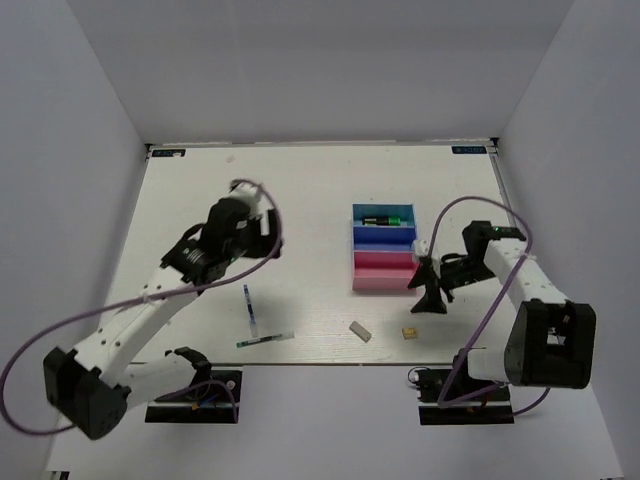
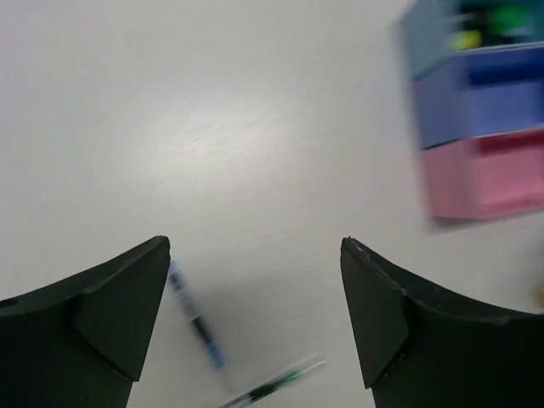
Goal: Sort the stationery into containers
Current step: Pick up the stationery from the drawer.
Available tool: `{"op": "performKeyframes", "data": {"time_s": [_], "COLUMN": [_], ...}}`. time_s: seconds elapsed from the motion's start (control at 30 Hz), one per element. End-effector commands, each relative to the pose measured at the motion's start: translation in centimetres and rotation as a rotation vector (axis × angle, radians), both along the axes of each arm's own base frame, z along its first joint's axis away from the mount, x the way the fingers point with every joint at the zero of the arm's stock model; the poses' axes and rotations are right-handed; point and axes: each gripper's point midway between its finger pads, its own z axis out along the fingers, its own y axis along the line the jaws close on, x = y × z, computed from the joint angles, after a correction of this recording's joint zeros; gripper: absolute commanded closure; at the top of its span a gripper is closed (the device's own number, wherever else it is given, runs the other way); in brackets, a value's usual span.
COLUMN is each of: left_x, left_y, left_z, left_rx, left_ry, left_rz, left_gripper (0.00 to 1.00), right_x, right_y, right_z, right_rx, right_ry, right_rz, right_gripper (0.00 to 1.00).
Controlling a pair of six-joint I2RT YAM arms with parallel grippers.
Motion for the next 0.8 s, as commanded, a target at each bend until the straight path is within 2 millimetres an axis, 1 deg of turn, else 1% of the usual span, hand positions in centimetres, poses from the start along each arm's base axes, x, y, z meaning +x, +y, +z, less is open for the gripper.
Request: {"op": "performKeyframes", "data": {"time_s": [0.0, 0.03, 0.07, 0.1, 0.13, 0.17, 0.2, 0.23, 0.27, 0.33, 0.37, 0.4, 0.47, 0.53, 0.57, 0.6, 0.63, 0.67, 0.7, 0.73, 0.77], "left_x": [-4.7, -4.8, -5.3, -6.0, -5.8, -6.1, -6.1, -6.0, -6.2, -5.8, -6.0, -5.9, -5.8, -6.0, -6.0, -6.0, -6.0, -6.0, -6.0, -6.0, -6.0], "left_y": [8.1, 9.2, 9.6, 9.8, 10.5, 10.4, 10.9, 10.9, 10.6, 10.7, 10.7, 10.8, 11.0, 11.1, 11.1, 11.1, 11.1, 11.2, 11.3, 11.3, 11.4], "left_z": [-8.7, -9.1, -9.6, -10.2, -10.4, -10.8, -11.0, -11.3, -11.4, -11.3, -11.5, -11.3, -11.1, -11.3, -11.2, -11.2, -11.2, -11.1, -11.1, -11.1, -11.2], "left_rx": [0.095, 0.084, 0.072, 0.060, 0.020, -0.002, -0.011, -0.018, -0.036, -0.070, -0.091, -0.095, -0.107, -0.108, -0.111, -0.111, -0.111, -0.115, -0.117, -0.118, -0.124], "left_ry": [0.244, 0.258, 0.271, 0.300, 0.325, 0.351, 0.368, 0.381, 0.396, 0.399, 0.413, 0.399, 0.378, 0.379, 0.376, 0.372, 0.372, 0.368, 0.367, 0.369, 0.367], "left_rz": [0.246, 0.285, 0.293, 0.289, 0.330, 0.332, 0.357, 0.363, 0.351, 0.372, 0.372, 0.376, 0.388, 0.391, 0.389, 0.390, 0.391, 0.395, 0.398, 0.399, 0.403], "left_gripper": [0.08, 0.08, 0.08, 0.08, 0.08, 0.08, 0.08, 0.08, 0.08, 0.08, 0.08, 0.08, 0.08, 0.08, 0.08, 0.08, 0.08, 0.08, 0.08, 0.08, 0.08], "right_x": [-3.4, -2.9, -4.5, -4.1, -4.2, -4.4, -5.0, -4.7, -5.0, -4.7, -4.6, -3.9, -3.3, -3.6, -3.5, -4.0, -3.7, -3.8, -4.2, -4.0, -4.3], "right_y": [-0.4, -0.6, -0.4, -0.4, -0.9, -0.8, -1.0, -1.2, -1.1, -1.2, -1.5, -1.3, -1.6, -1.5, -1.8, -1.9, -1.9, -2.1, -2.3, -2.3, -2.5], "right_z": [-4.0, -4.6, -5.7, -5.9, -6.6, -6.9, -7.7, -8.0, -8.3, -8.9, -9.2, -9.5, -10.2, -10.7, -10.9, -11.4, -11.6, -11.8, -12.3, -12.4, -12.8], "right_rx": [-0.124, -0.158, -0.169, -0.178, -0.212, -0.221, -0.245, -0.262, -0.270, -0.291, -0.318, -0.325, -0.353, -0.367, -0.386, -0.395, -0.403, -0.416, -0.424, -0.432, -0.445], "right_ry": [-0.092, -0.161, -0.146, -0.184, -0.180, -0.184, -0.166, -0.168, -0.163, -0.153, -0.156, -0.181, -0.198, -0.185, -0.176, -0.162, -0.177, -0.180, -0.180, -0.197, -0.195], "right_rz": [0.136, 0.140, 0.171, 0.168, 0.170, 0.186, 0.201, 0.186, 0.203, 0.175, 0.168, 0.144, 0.110, 0.118, 0.112, 0.119, 0.116, 0.119, 0.122, 0.122, 0.128], "right_gripper": [0.29, 0.29, 0.27, 0.27, 0.27, 0.27, 0.27, 0.27, 0.27, 0.27, 0.27, 0.27, 0.27, 0.28, 0.30, 0.32, 0.34, 0.37, 0.44, 0.50, 0.56]}}
